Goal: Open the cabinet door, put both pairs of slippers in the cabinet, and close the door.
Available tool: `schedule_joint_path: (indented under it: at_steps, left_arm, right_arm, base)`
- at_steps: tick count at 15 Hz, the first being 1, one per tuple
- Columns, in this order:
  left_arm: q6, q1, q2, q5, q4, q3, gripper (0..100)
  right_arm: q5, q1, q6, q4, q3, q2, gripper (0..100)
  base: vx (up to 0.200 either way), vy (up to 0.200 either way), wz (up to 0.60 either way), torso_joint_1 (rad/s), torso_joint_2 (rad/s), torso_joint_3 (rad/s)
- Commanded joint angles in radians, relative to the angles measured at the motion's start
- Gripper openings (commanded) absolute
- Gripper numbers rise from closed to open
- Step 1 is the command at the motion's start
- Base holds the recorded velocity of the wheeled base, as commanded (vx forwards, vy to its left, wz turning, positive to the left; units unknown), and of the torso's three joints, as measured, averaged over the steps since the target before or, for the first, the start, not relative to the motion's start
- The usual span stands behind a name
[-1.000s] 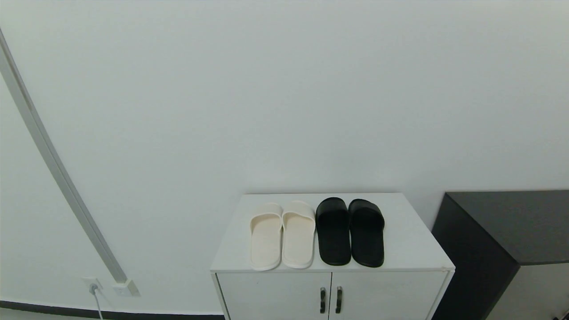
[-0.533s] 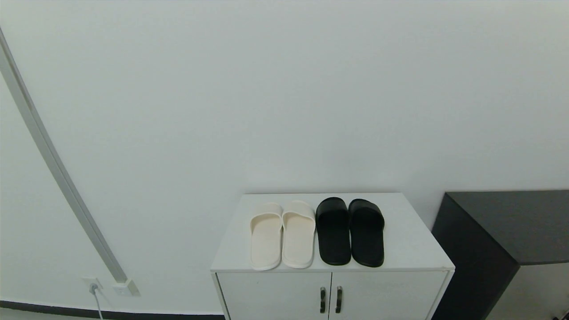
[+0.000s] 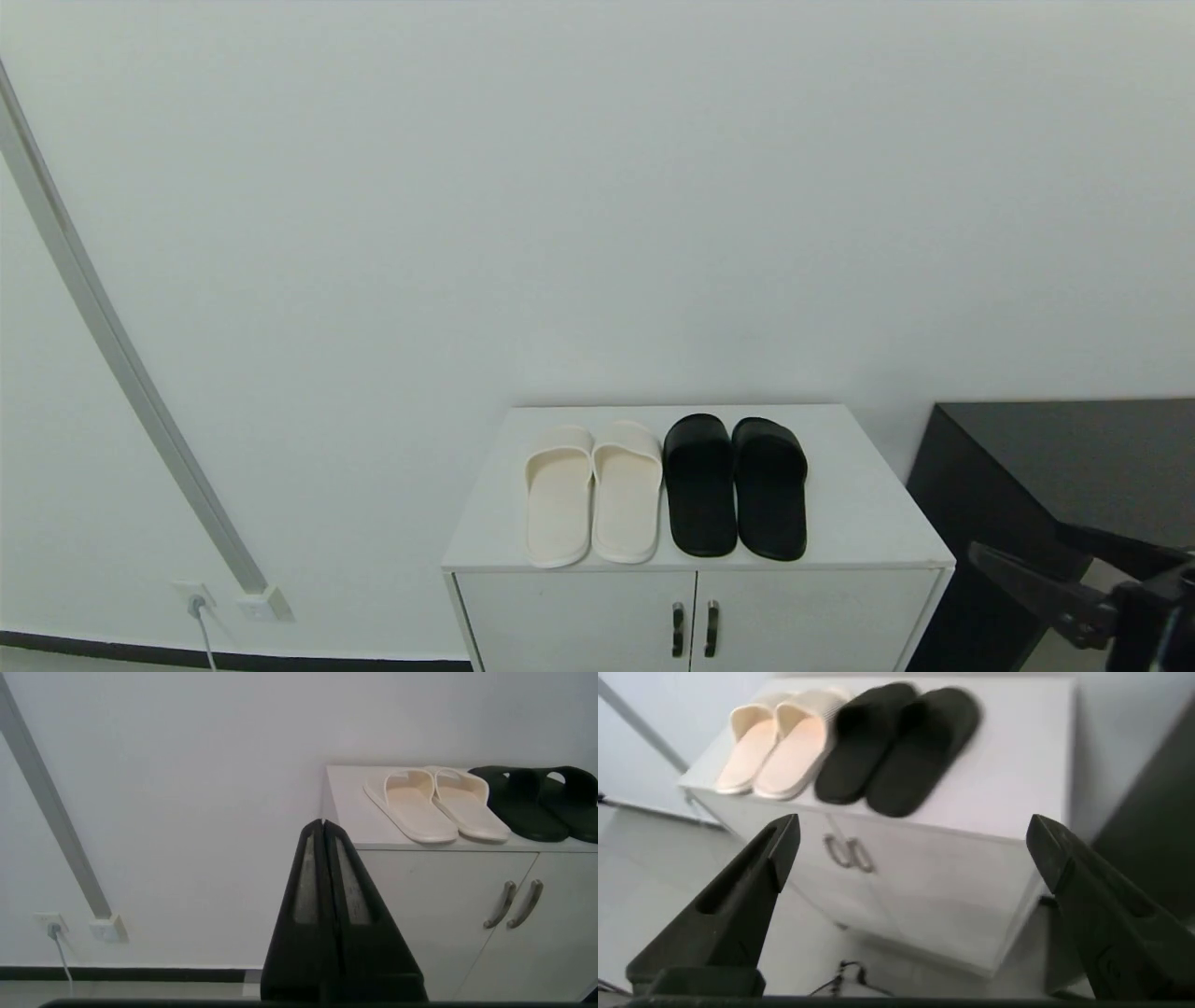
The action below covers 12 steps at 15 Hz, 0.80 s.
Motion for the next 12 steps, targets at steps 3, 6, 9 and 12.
schedule_joint_path:
  at_steps: [3, 6, 9, 12]
  left_arm:
    - [0.002, 0.000, 0.000, -0.007, 0.000, 0.000, 0]
    - [-0.003, 0.000, 0.000, -0.007, 0.000, 0.000, 0]
    - [-0.003, 0.000, 0.000, -0.007, 0.000, 0.000, 0]
    - [-0.003, 0.000, 0.000, -0.007, 0.000, 0.000, 0]
  right_arm:
    - [-0.148, 0.177, 0.064, -0.195, -0.059, 0.321, 100]
    - [-0.258, 0.219, 0.098, -0.203, -0.192, 0.490, 100]
    - [-0.314, 0.226, 0.106, -0.252, -0.287, 0.627, 100]
    - [-0.424, 0.226, 0.104, -0.292, -0.378, 0.749, 100]
  base:
    - [0.000, 0.000, 0.00, 0.000, 0.00, 0.000]
    - [0.000, 0.000, 0.00, 0.000, 0.00, 0.000]
    - [0.000, 0.000, 0.00, 0.000, 0.00, 0.000]
    - [0.000, 0.000, 0.00, 0.000, 0.00, 0.000]
